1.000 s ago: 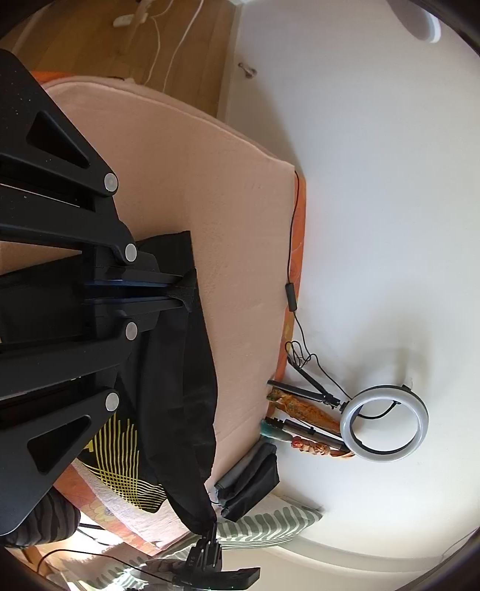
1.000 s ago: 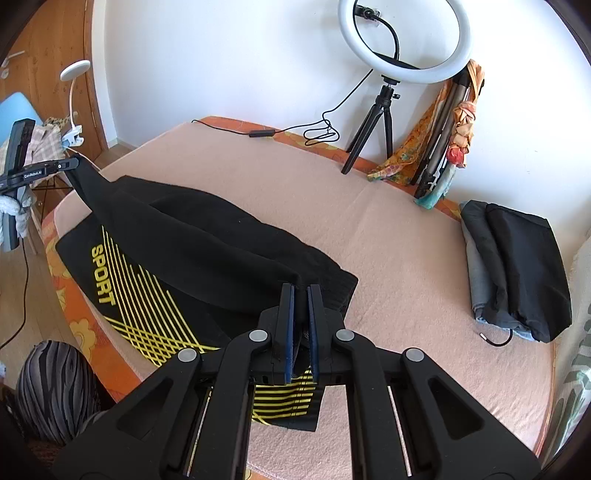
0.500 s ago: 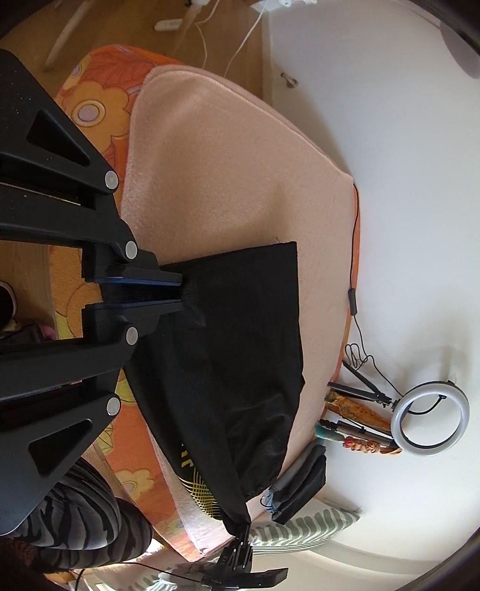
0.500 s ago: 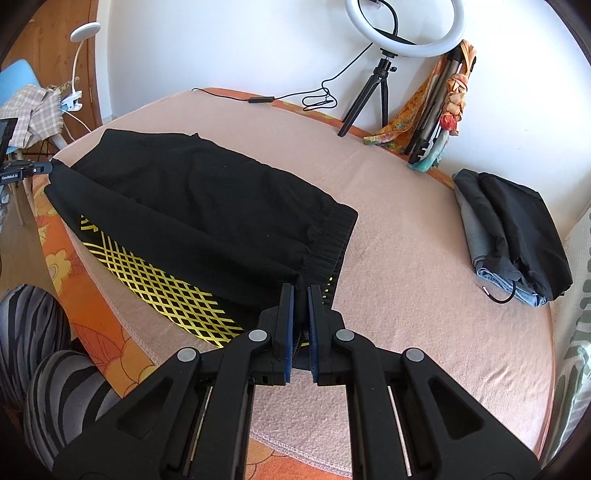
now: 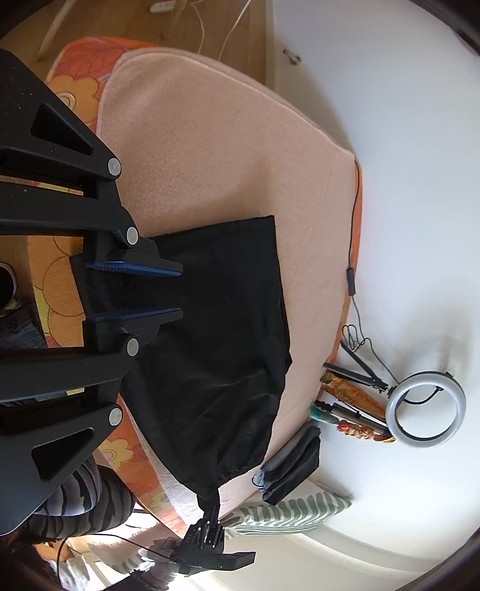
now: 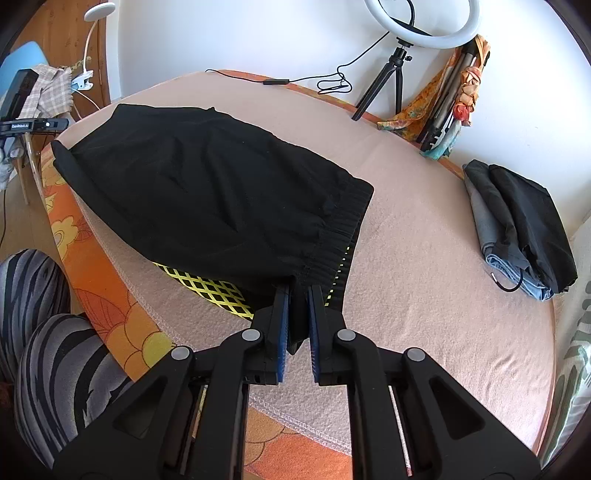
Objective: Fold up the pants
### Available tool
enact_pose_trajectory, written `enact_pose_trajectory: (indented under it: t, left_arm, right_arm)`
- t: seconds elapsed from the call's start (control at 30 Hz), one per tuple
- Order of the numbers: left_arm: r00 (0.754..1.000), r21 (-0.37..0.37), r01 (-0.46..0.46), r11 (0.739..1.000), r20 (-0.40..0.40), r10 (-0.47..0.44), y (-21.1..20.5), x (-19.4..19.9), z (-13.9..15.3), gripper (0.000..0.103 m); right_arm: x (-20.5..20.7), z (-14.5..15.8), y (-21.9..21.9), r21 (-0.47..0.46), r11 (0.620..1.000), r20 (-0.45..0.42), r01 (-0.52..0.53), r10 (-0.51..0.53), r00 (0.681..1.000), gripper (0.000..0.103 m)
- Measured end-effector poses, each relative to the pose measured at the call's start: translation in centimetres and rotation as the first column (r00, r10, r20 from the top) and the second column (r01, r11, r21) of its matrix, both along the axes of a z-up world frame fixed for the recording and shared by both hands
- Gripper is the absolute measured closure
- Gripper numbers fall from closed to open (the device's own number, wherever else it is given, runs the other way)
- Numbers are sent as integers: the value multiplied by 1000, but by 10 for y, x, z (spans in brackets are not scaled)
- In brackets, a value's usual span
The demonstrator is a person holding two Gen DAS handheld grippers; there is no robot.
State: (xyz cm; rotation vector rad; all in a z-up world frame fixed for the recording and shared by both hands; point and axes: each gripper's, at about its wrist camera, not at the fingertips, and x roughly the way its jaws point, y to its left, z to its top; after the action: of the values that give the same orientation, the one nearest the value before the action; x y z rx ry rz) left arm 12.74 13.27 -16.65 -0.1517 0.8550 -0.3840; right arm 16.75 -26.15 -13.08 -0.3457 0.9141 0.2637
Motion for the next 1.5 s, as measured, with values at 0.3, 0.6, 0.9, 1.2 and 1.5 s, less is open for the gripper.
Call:
enact_pose_trajectory:
  t: [0.3,0.6,0.9,1.2,1.5]
  left_arm:
    - [983,80,150,985,-123,-140,-12,-24,-26,88]
    - [999,53,-16,998,-30,17,24,34,12,75]
    - [995,60,-66,996,-64,70,23,102,-5,51]
    - [991,64,-84,994,-97,90,26,124,-27,47]
    - [993,71,-47,996,-104,55,21,123,-37,48]
  right_arm:
    - [5,32,-28,150,986,4,72,-73,997,59]
    - [86,54,-28,232,967,31,103,-113,993,46]
    - [169,37,50,284,958,-12,-39,44,999,46]
    - [228,-5,135,297,945,-132,-140,186,974,46]
    - [245,-41,185,230,949,-206,-216,264,942,48]
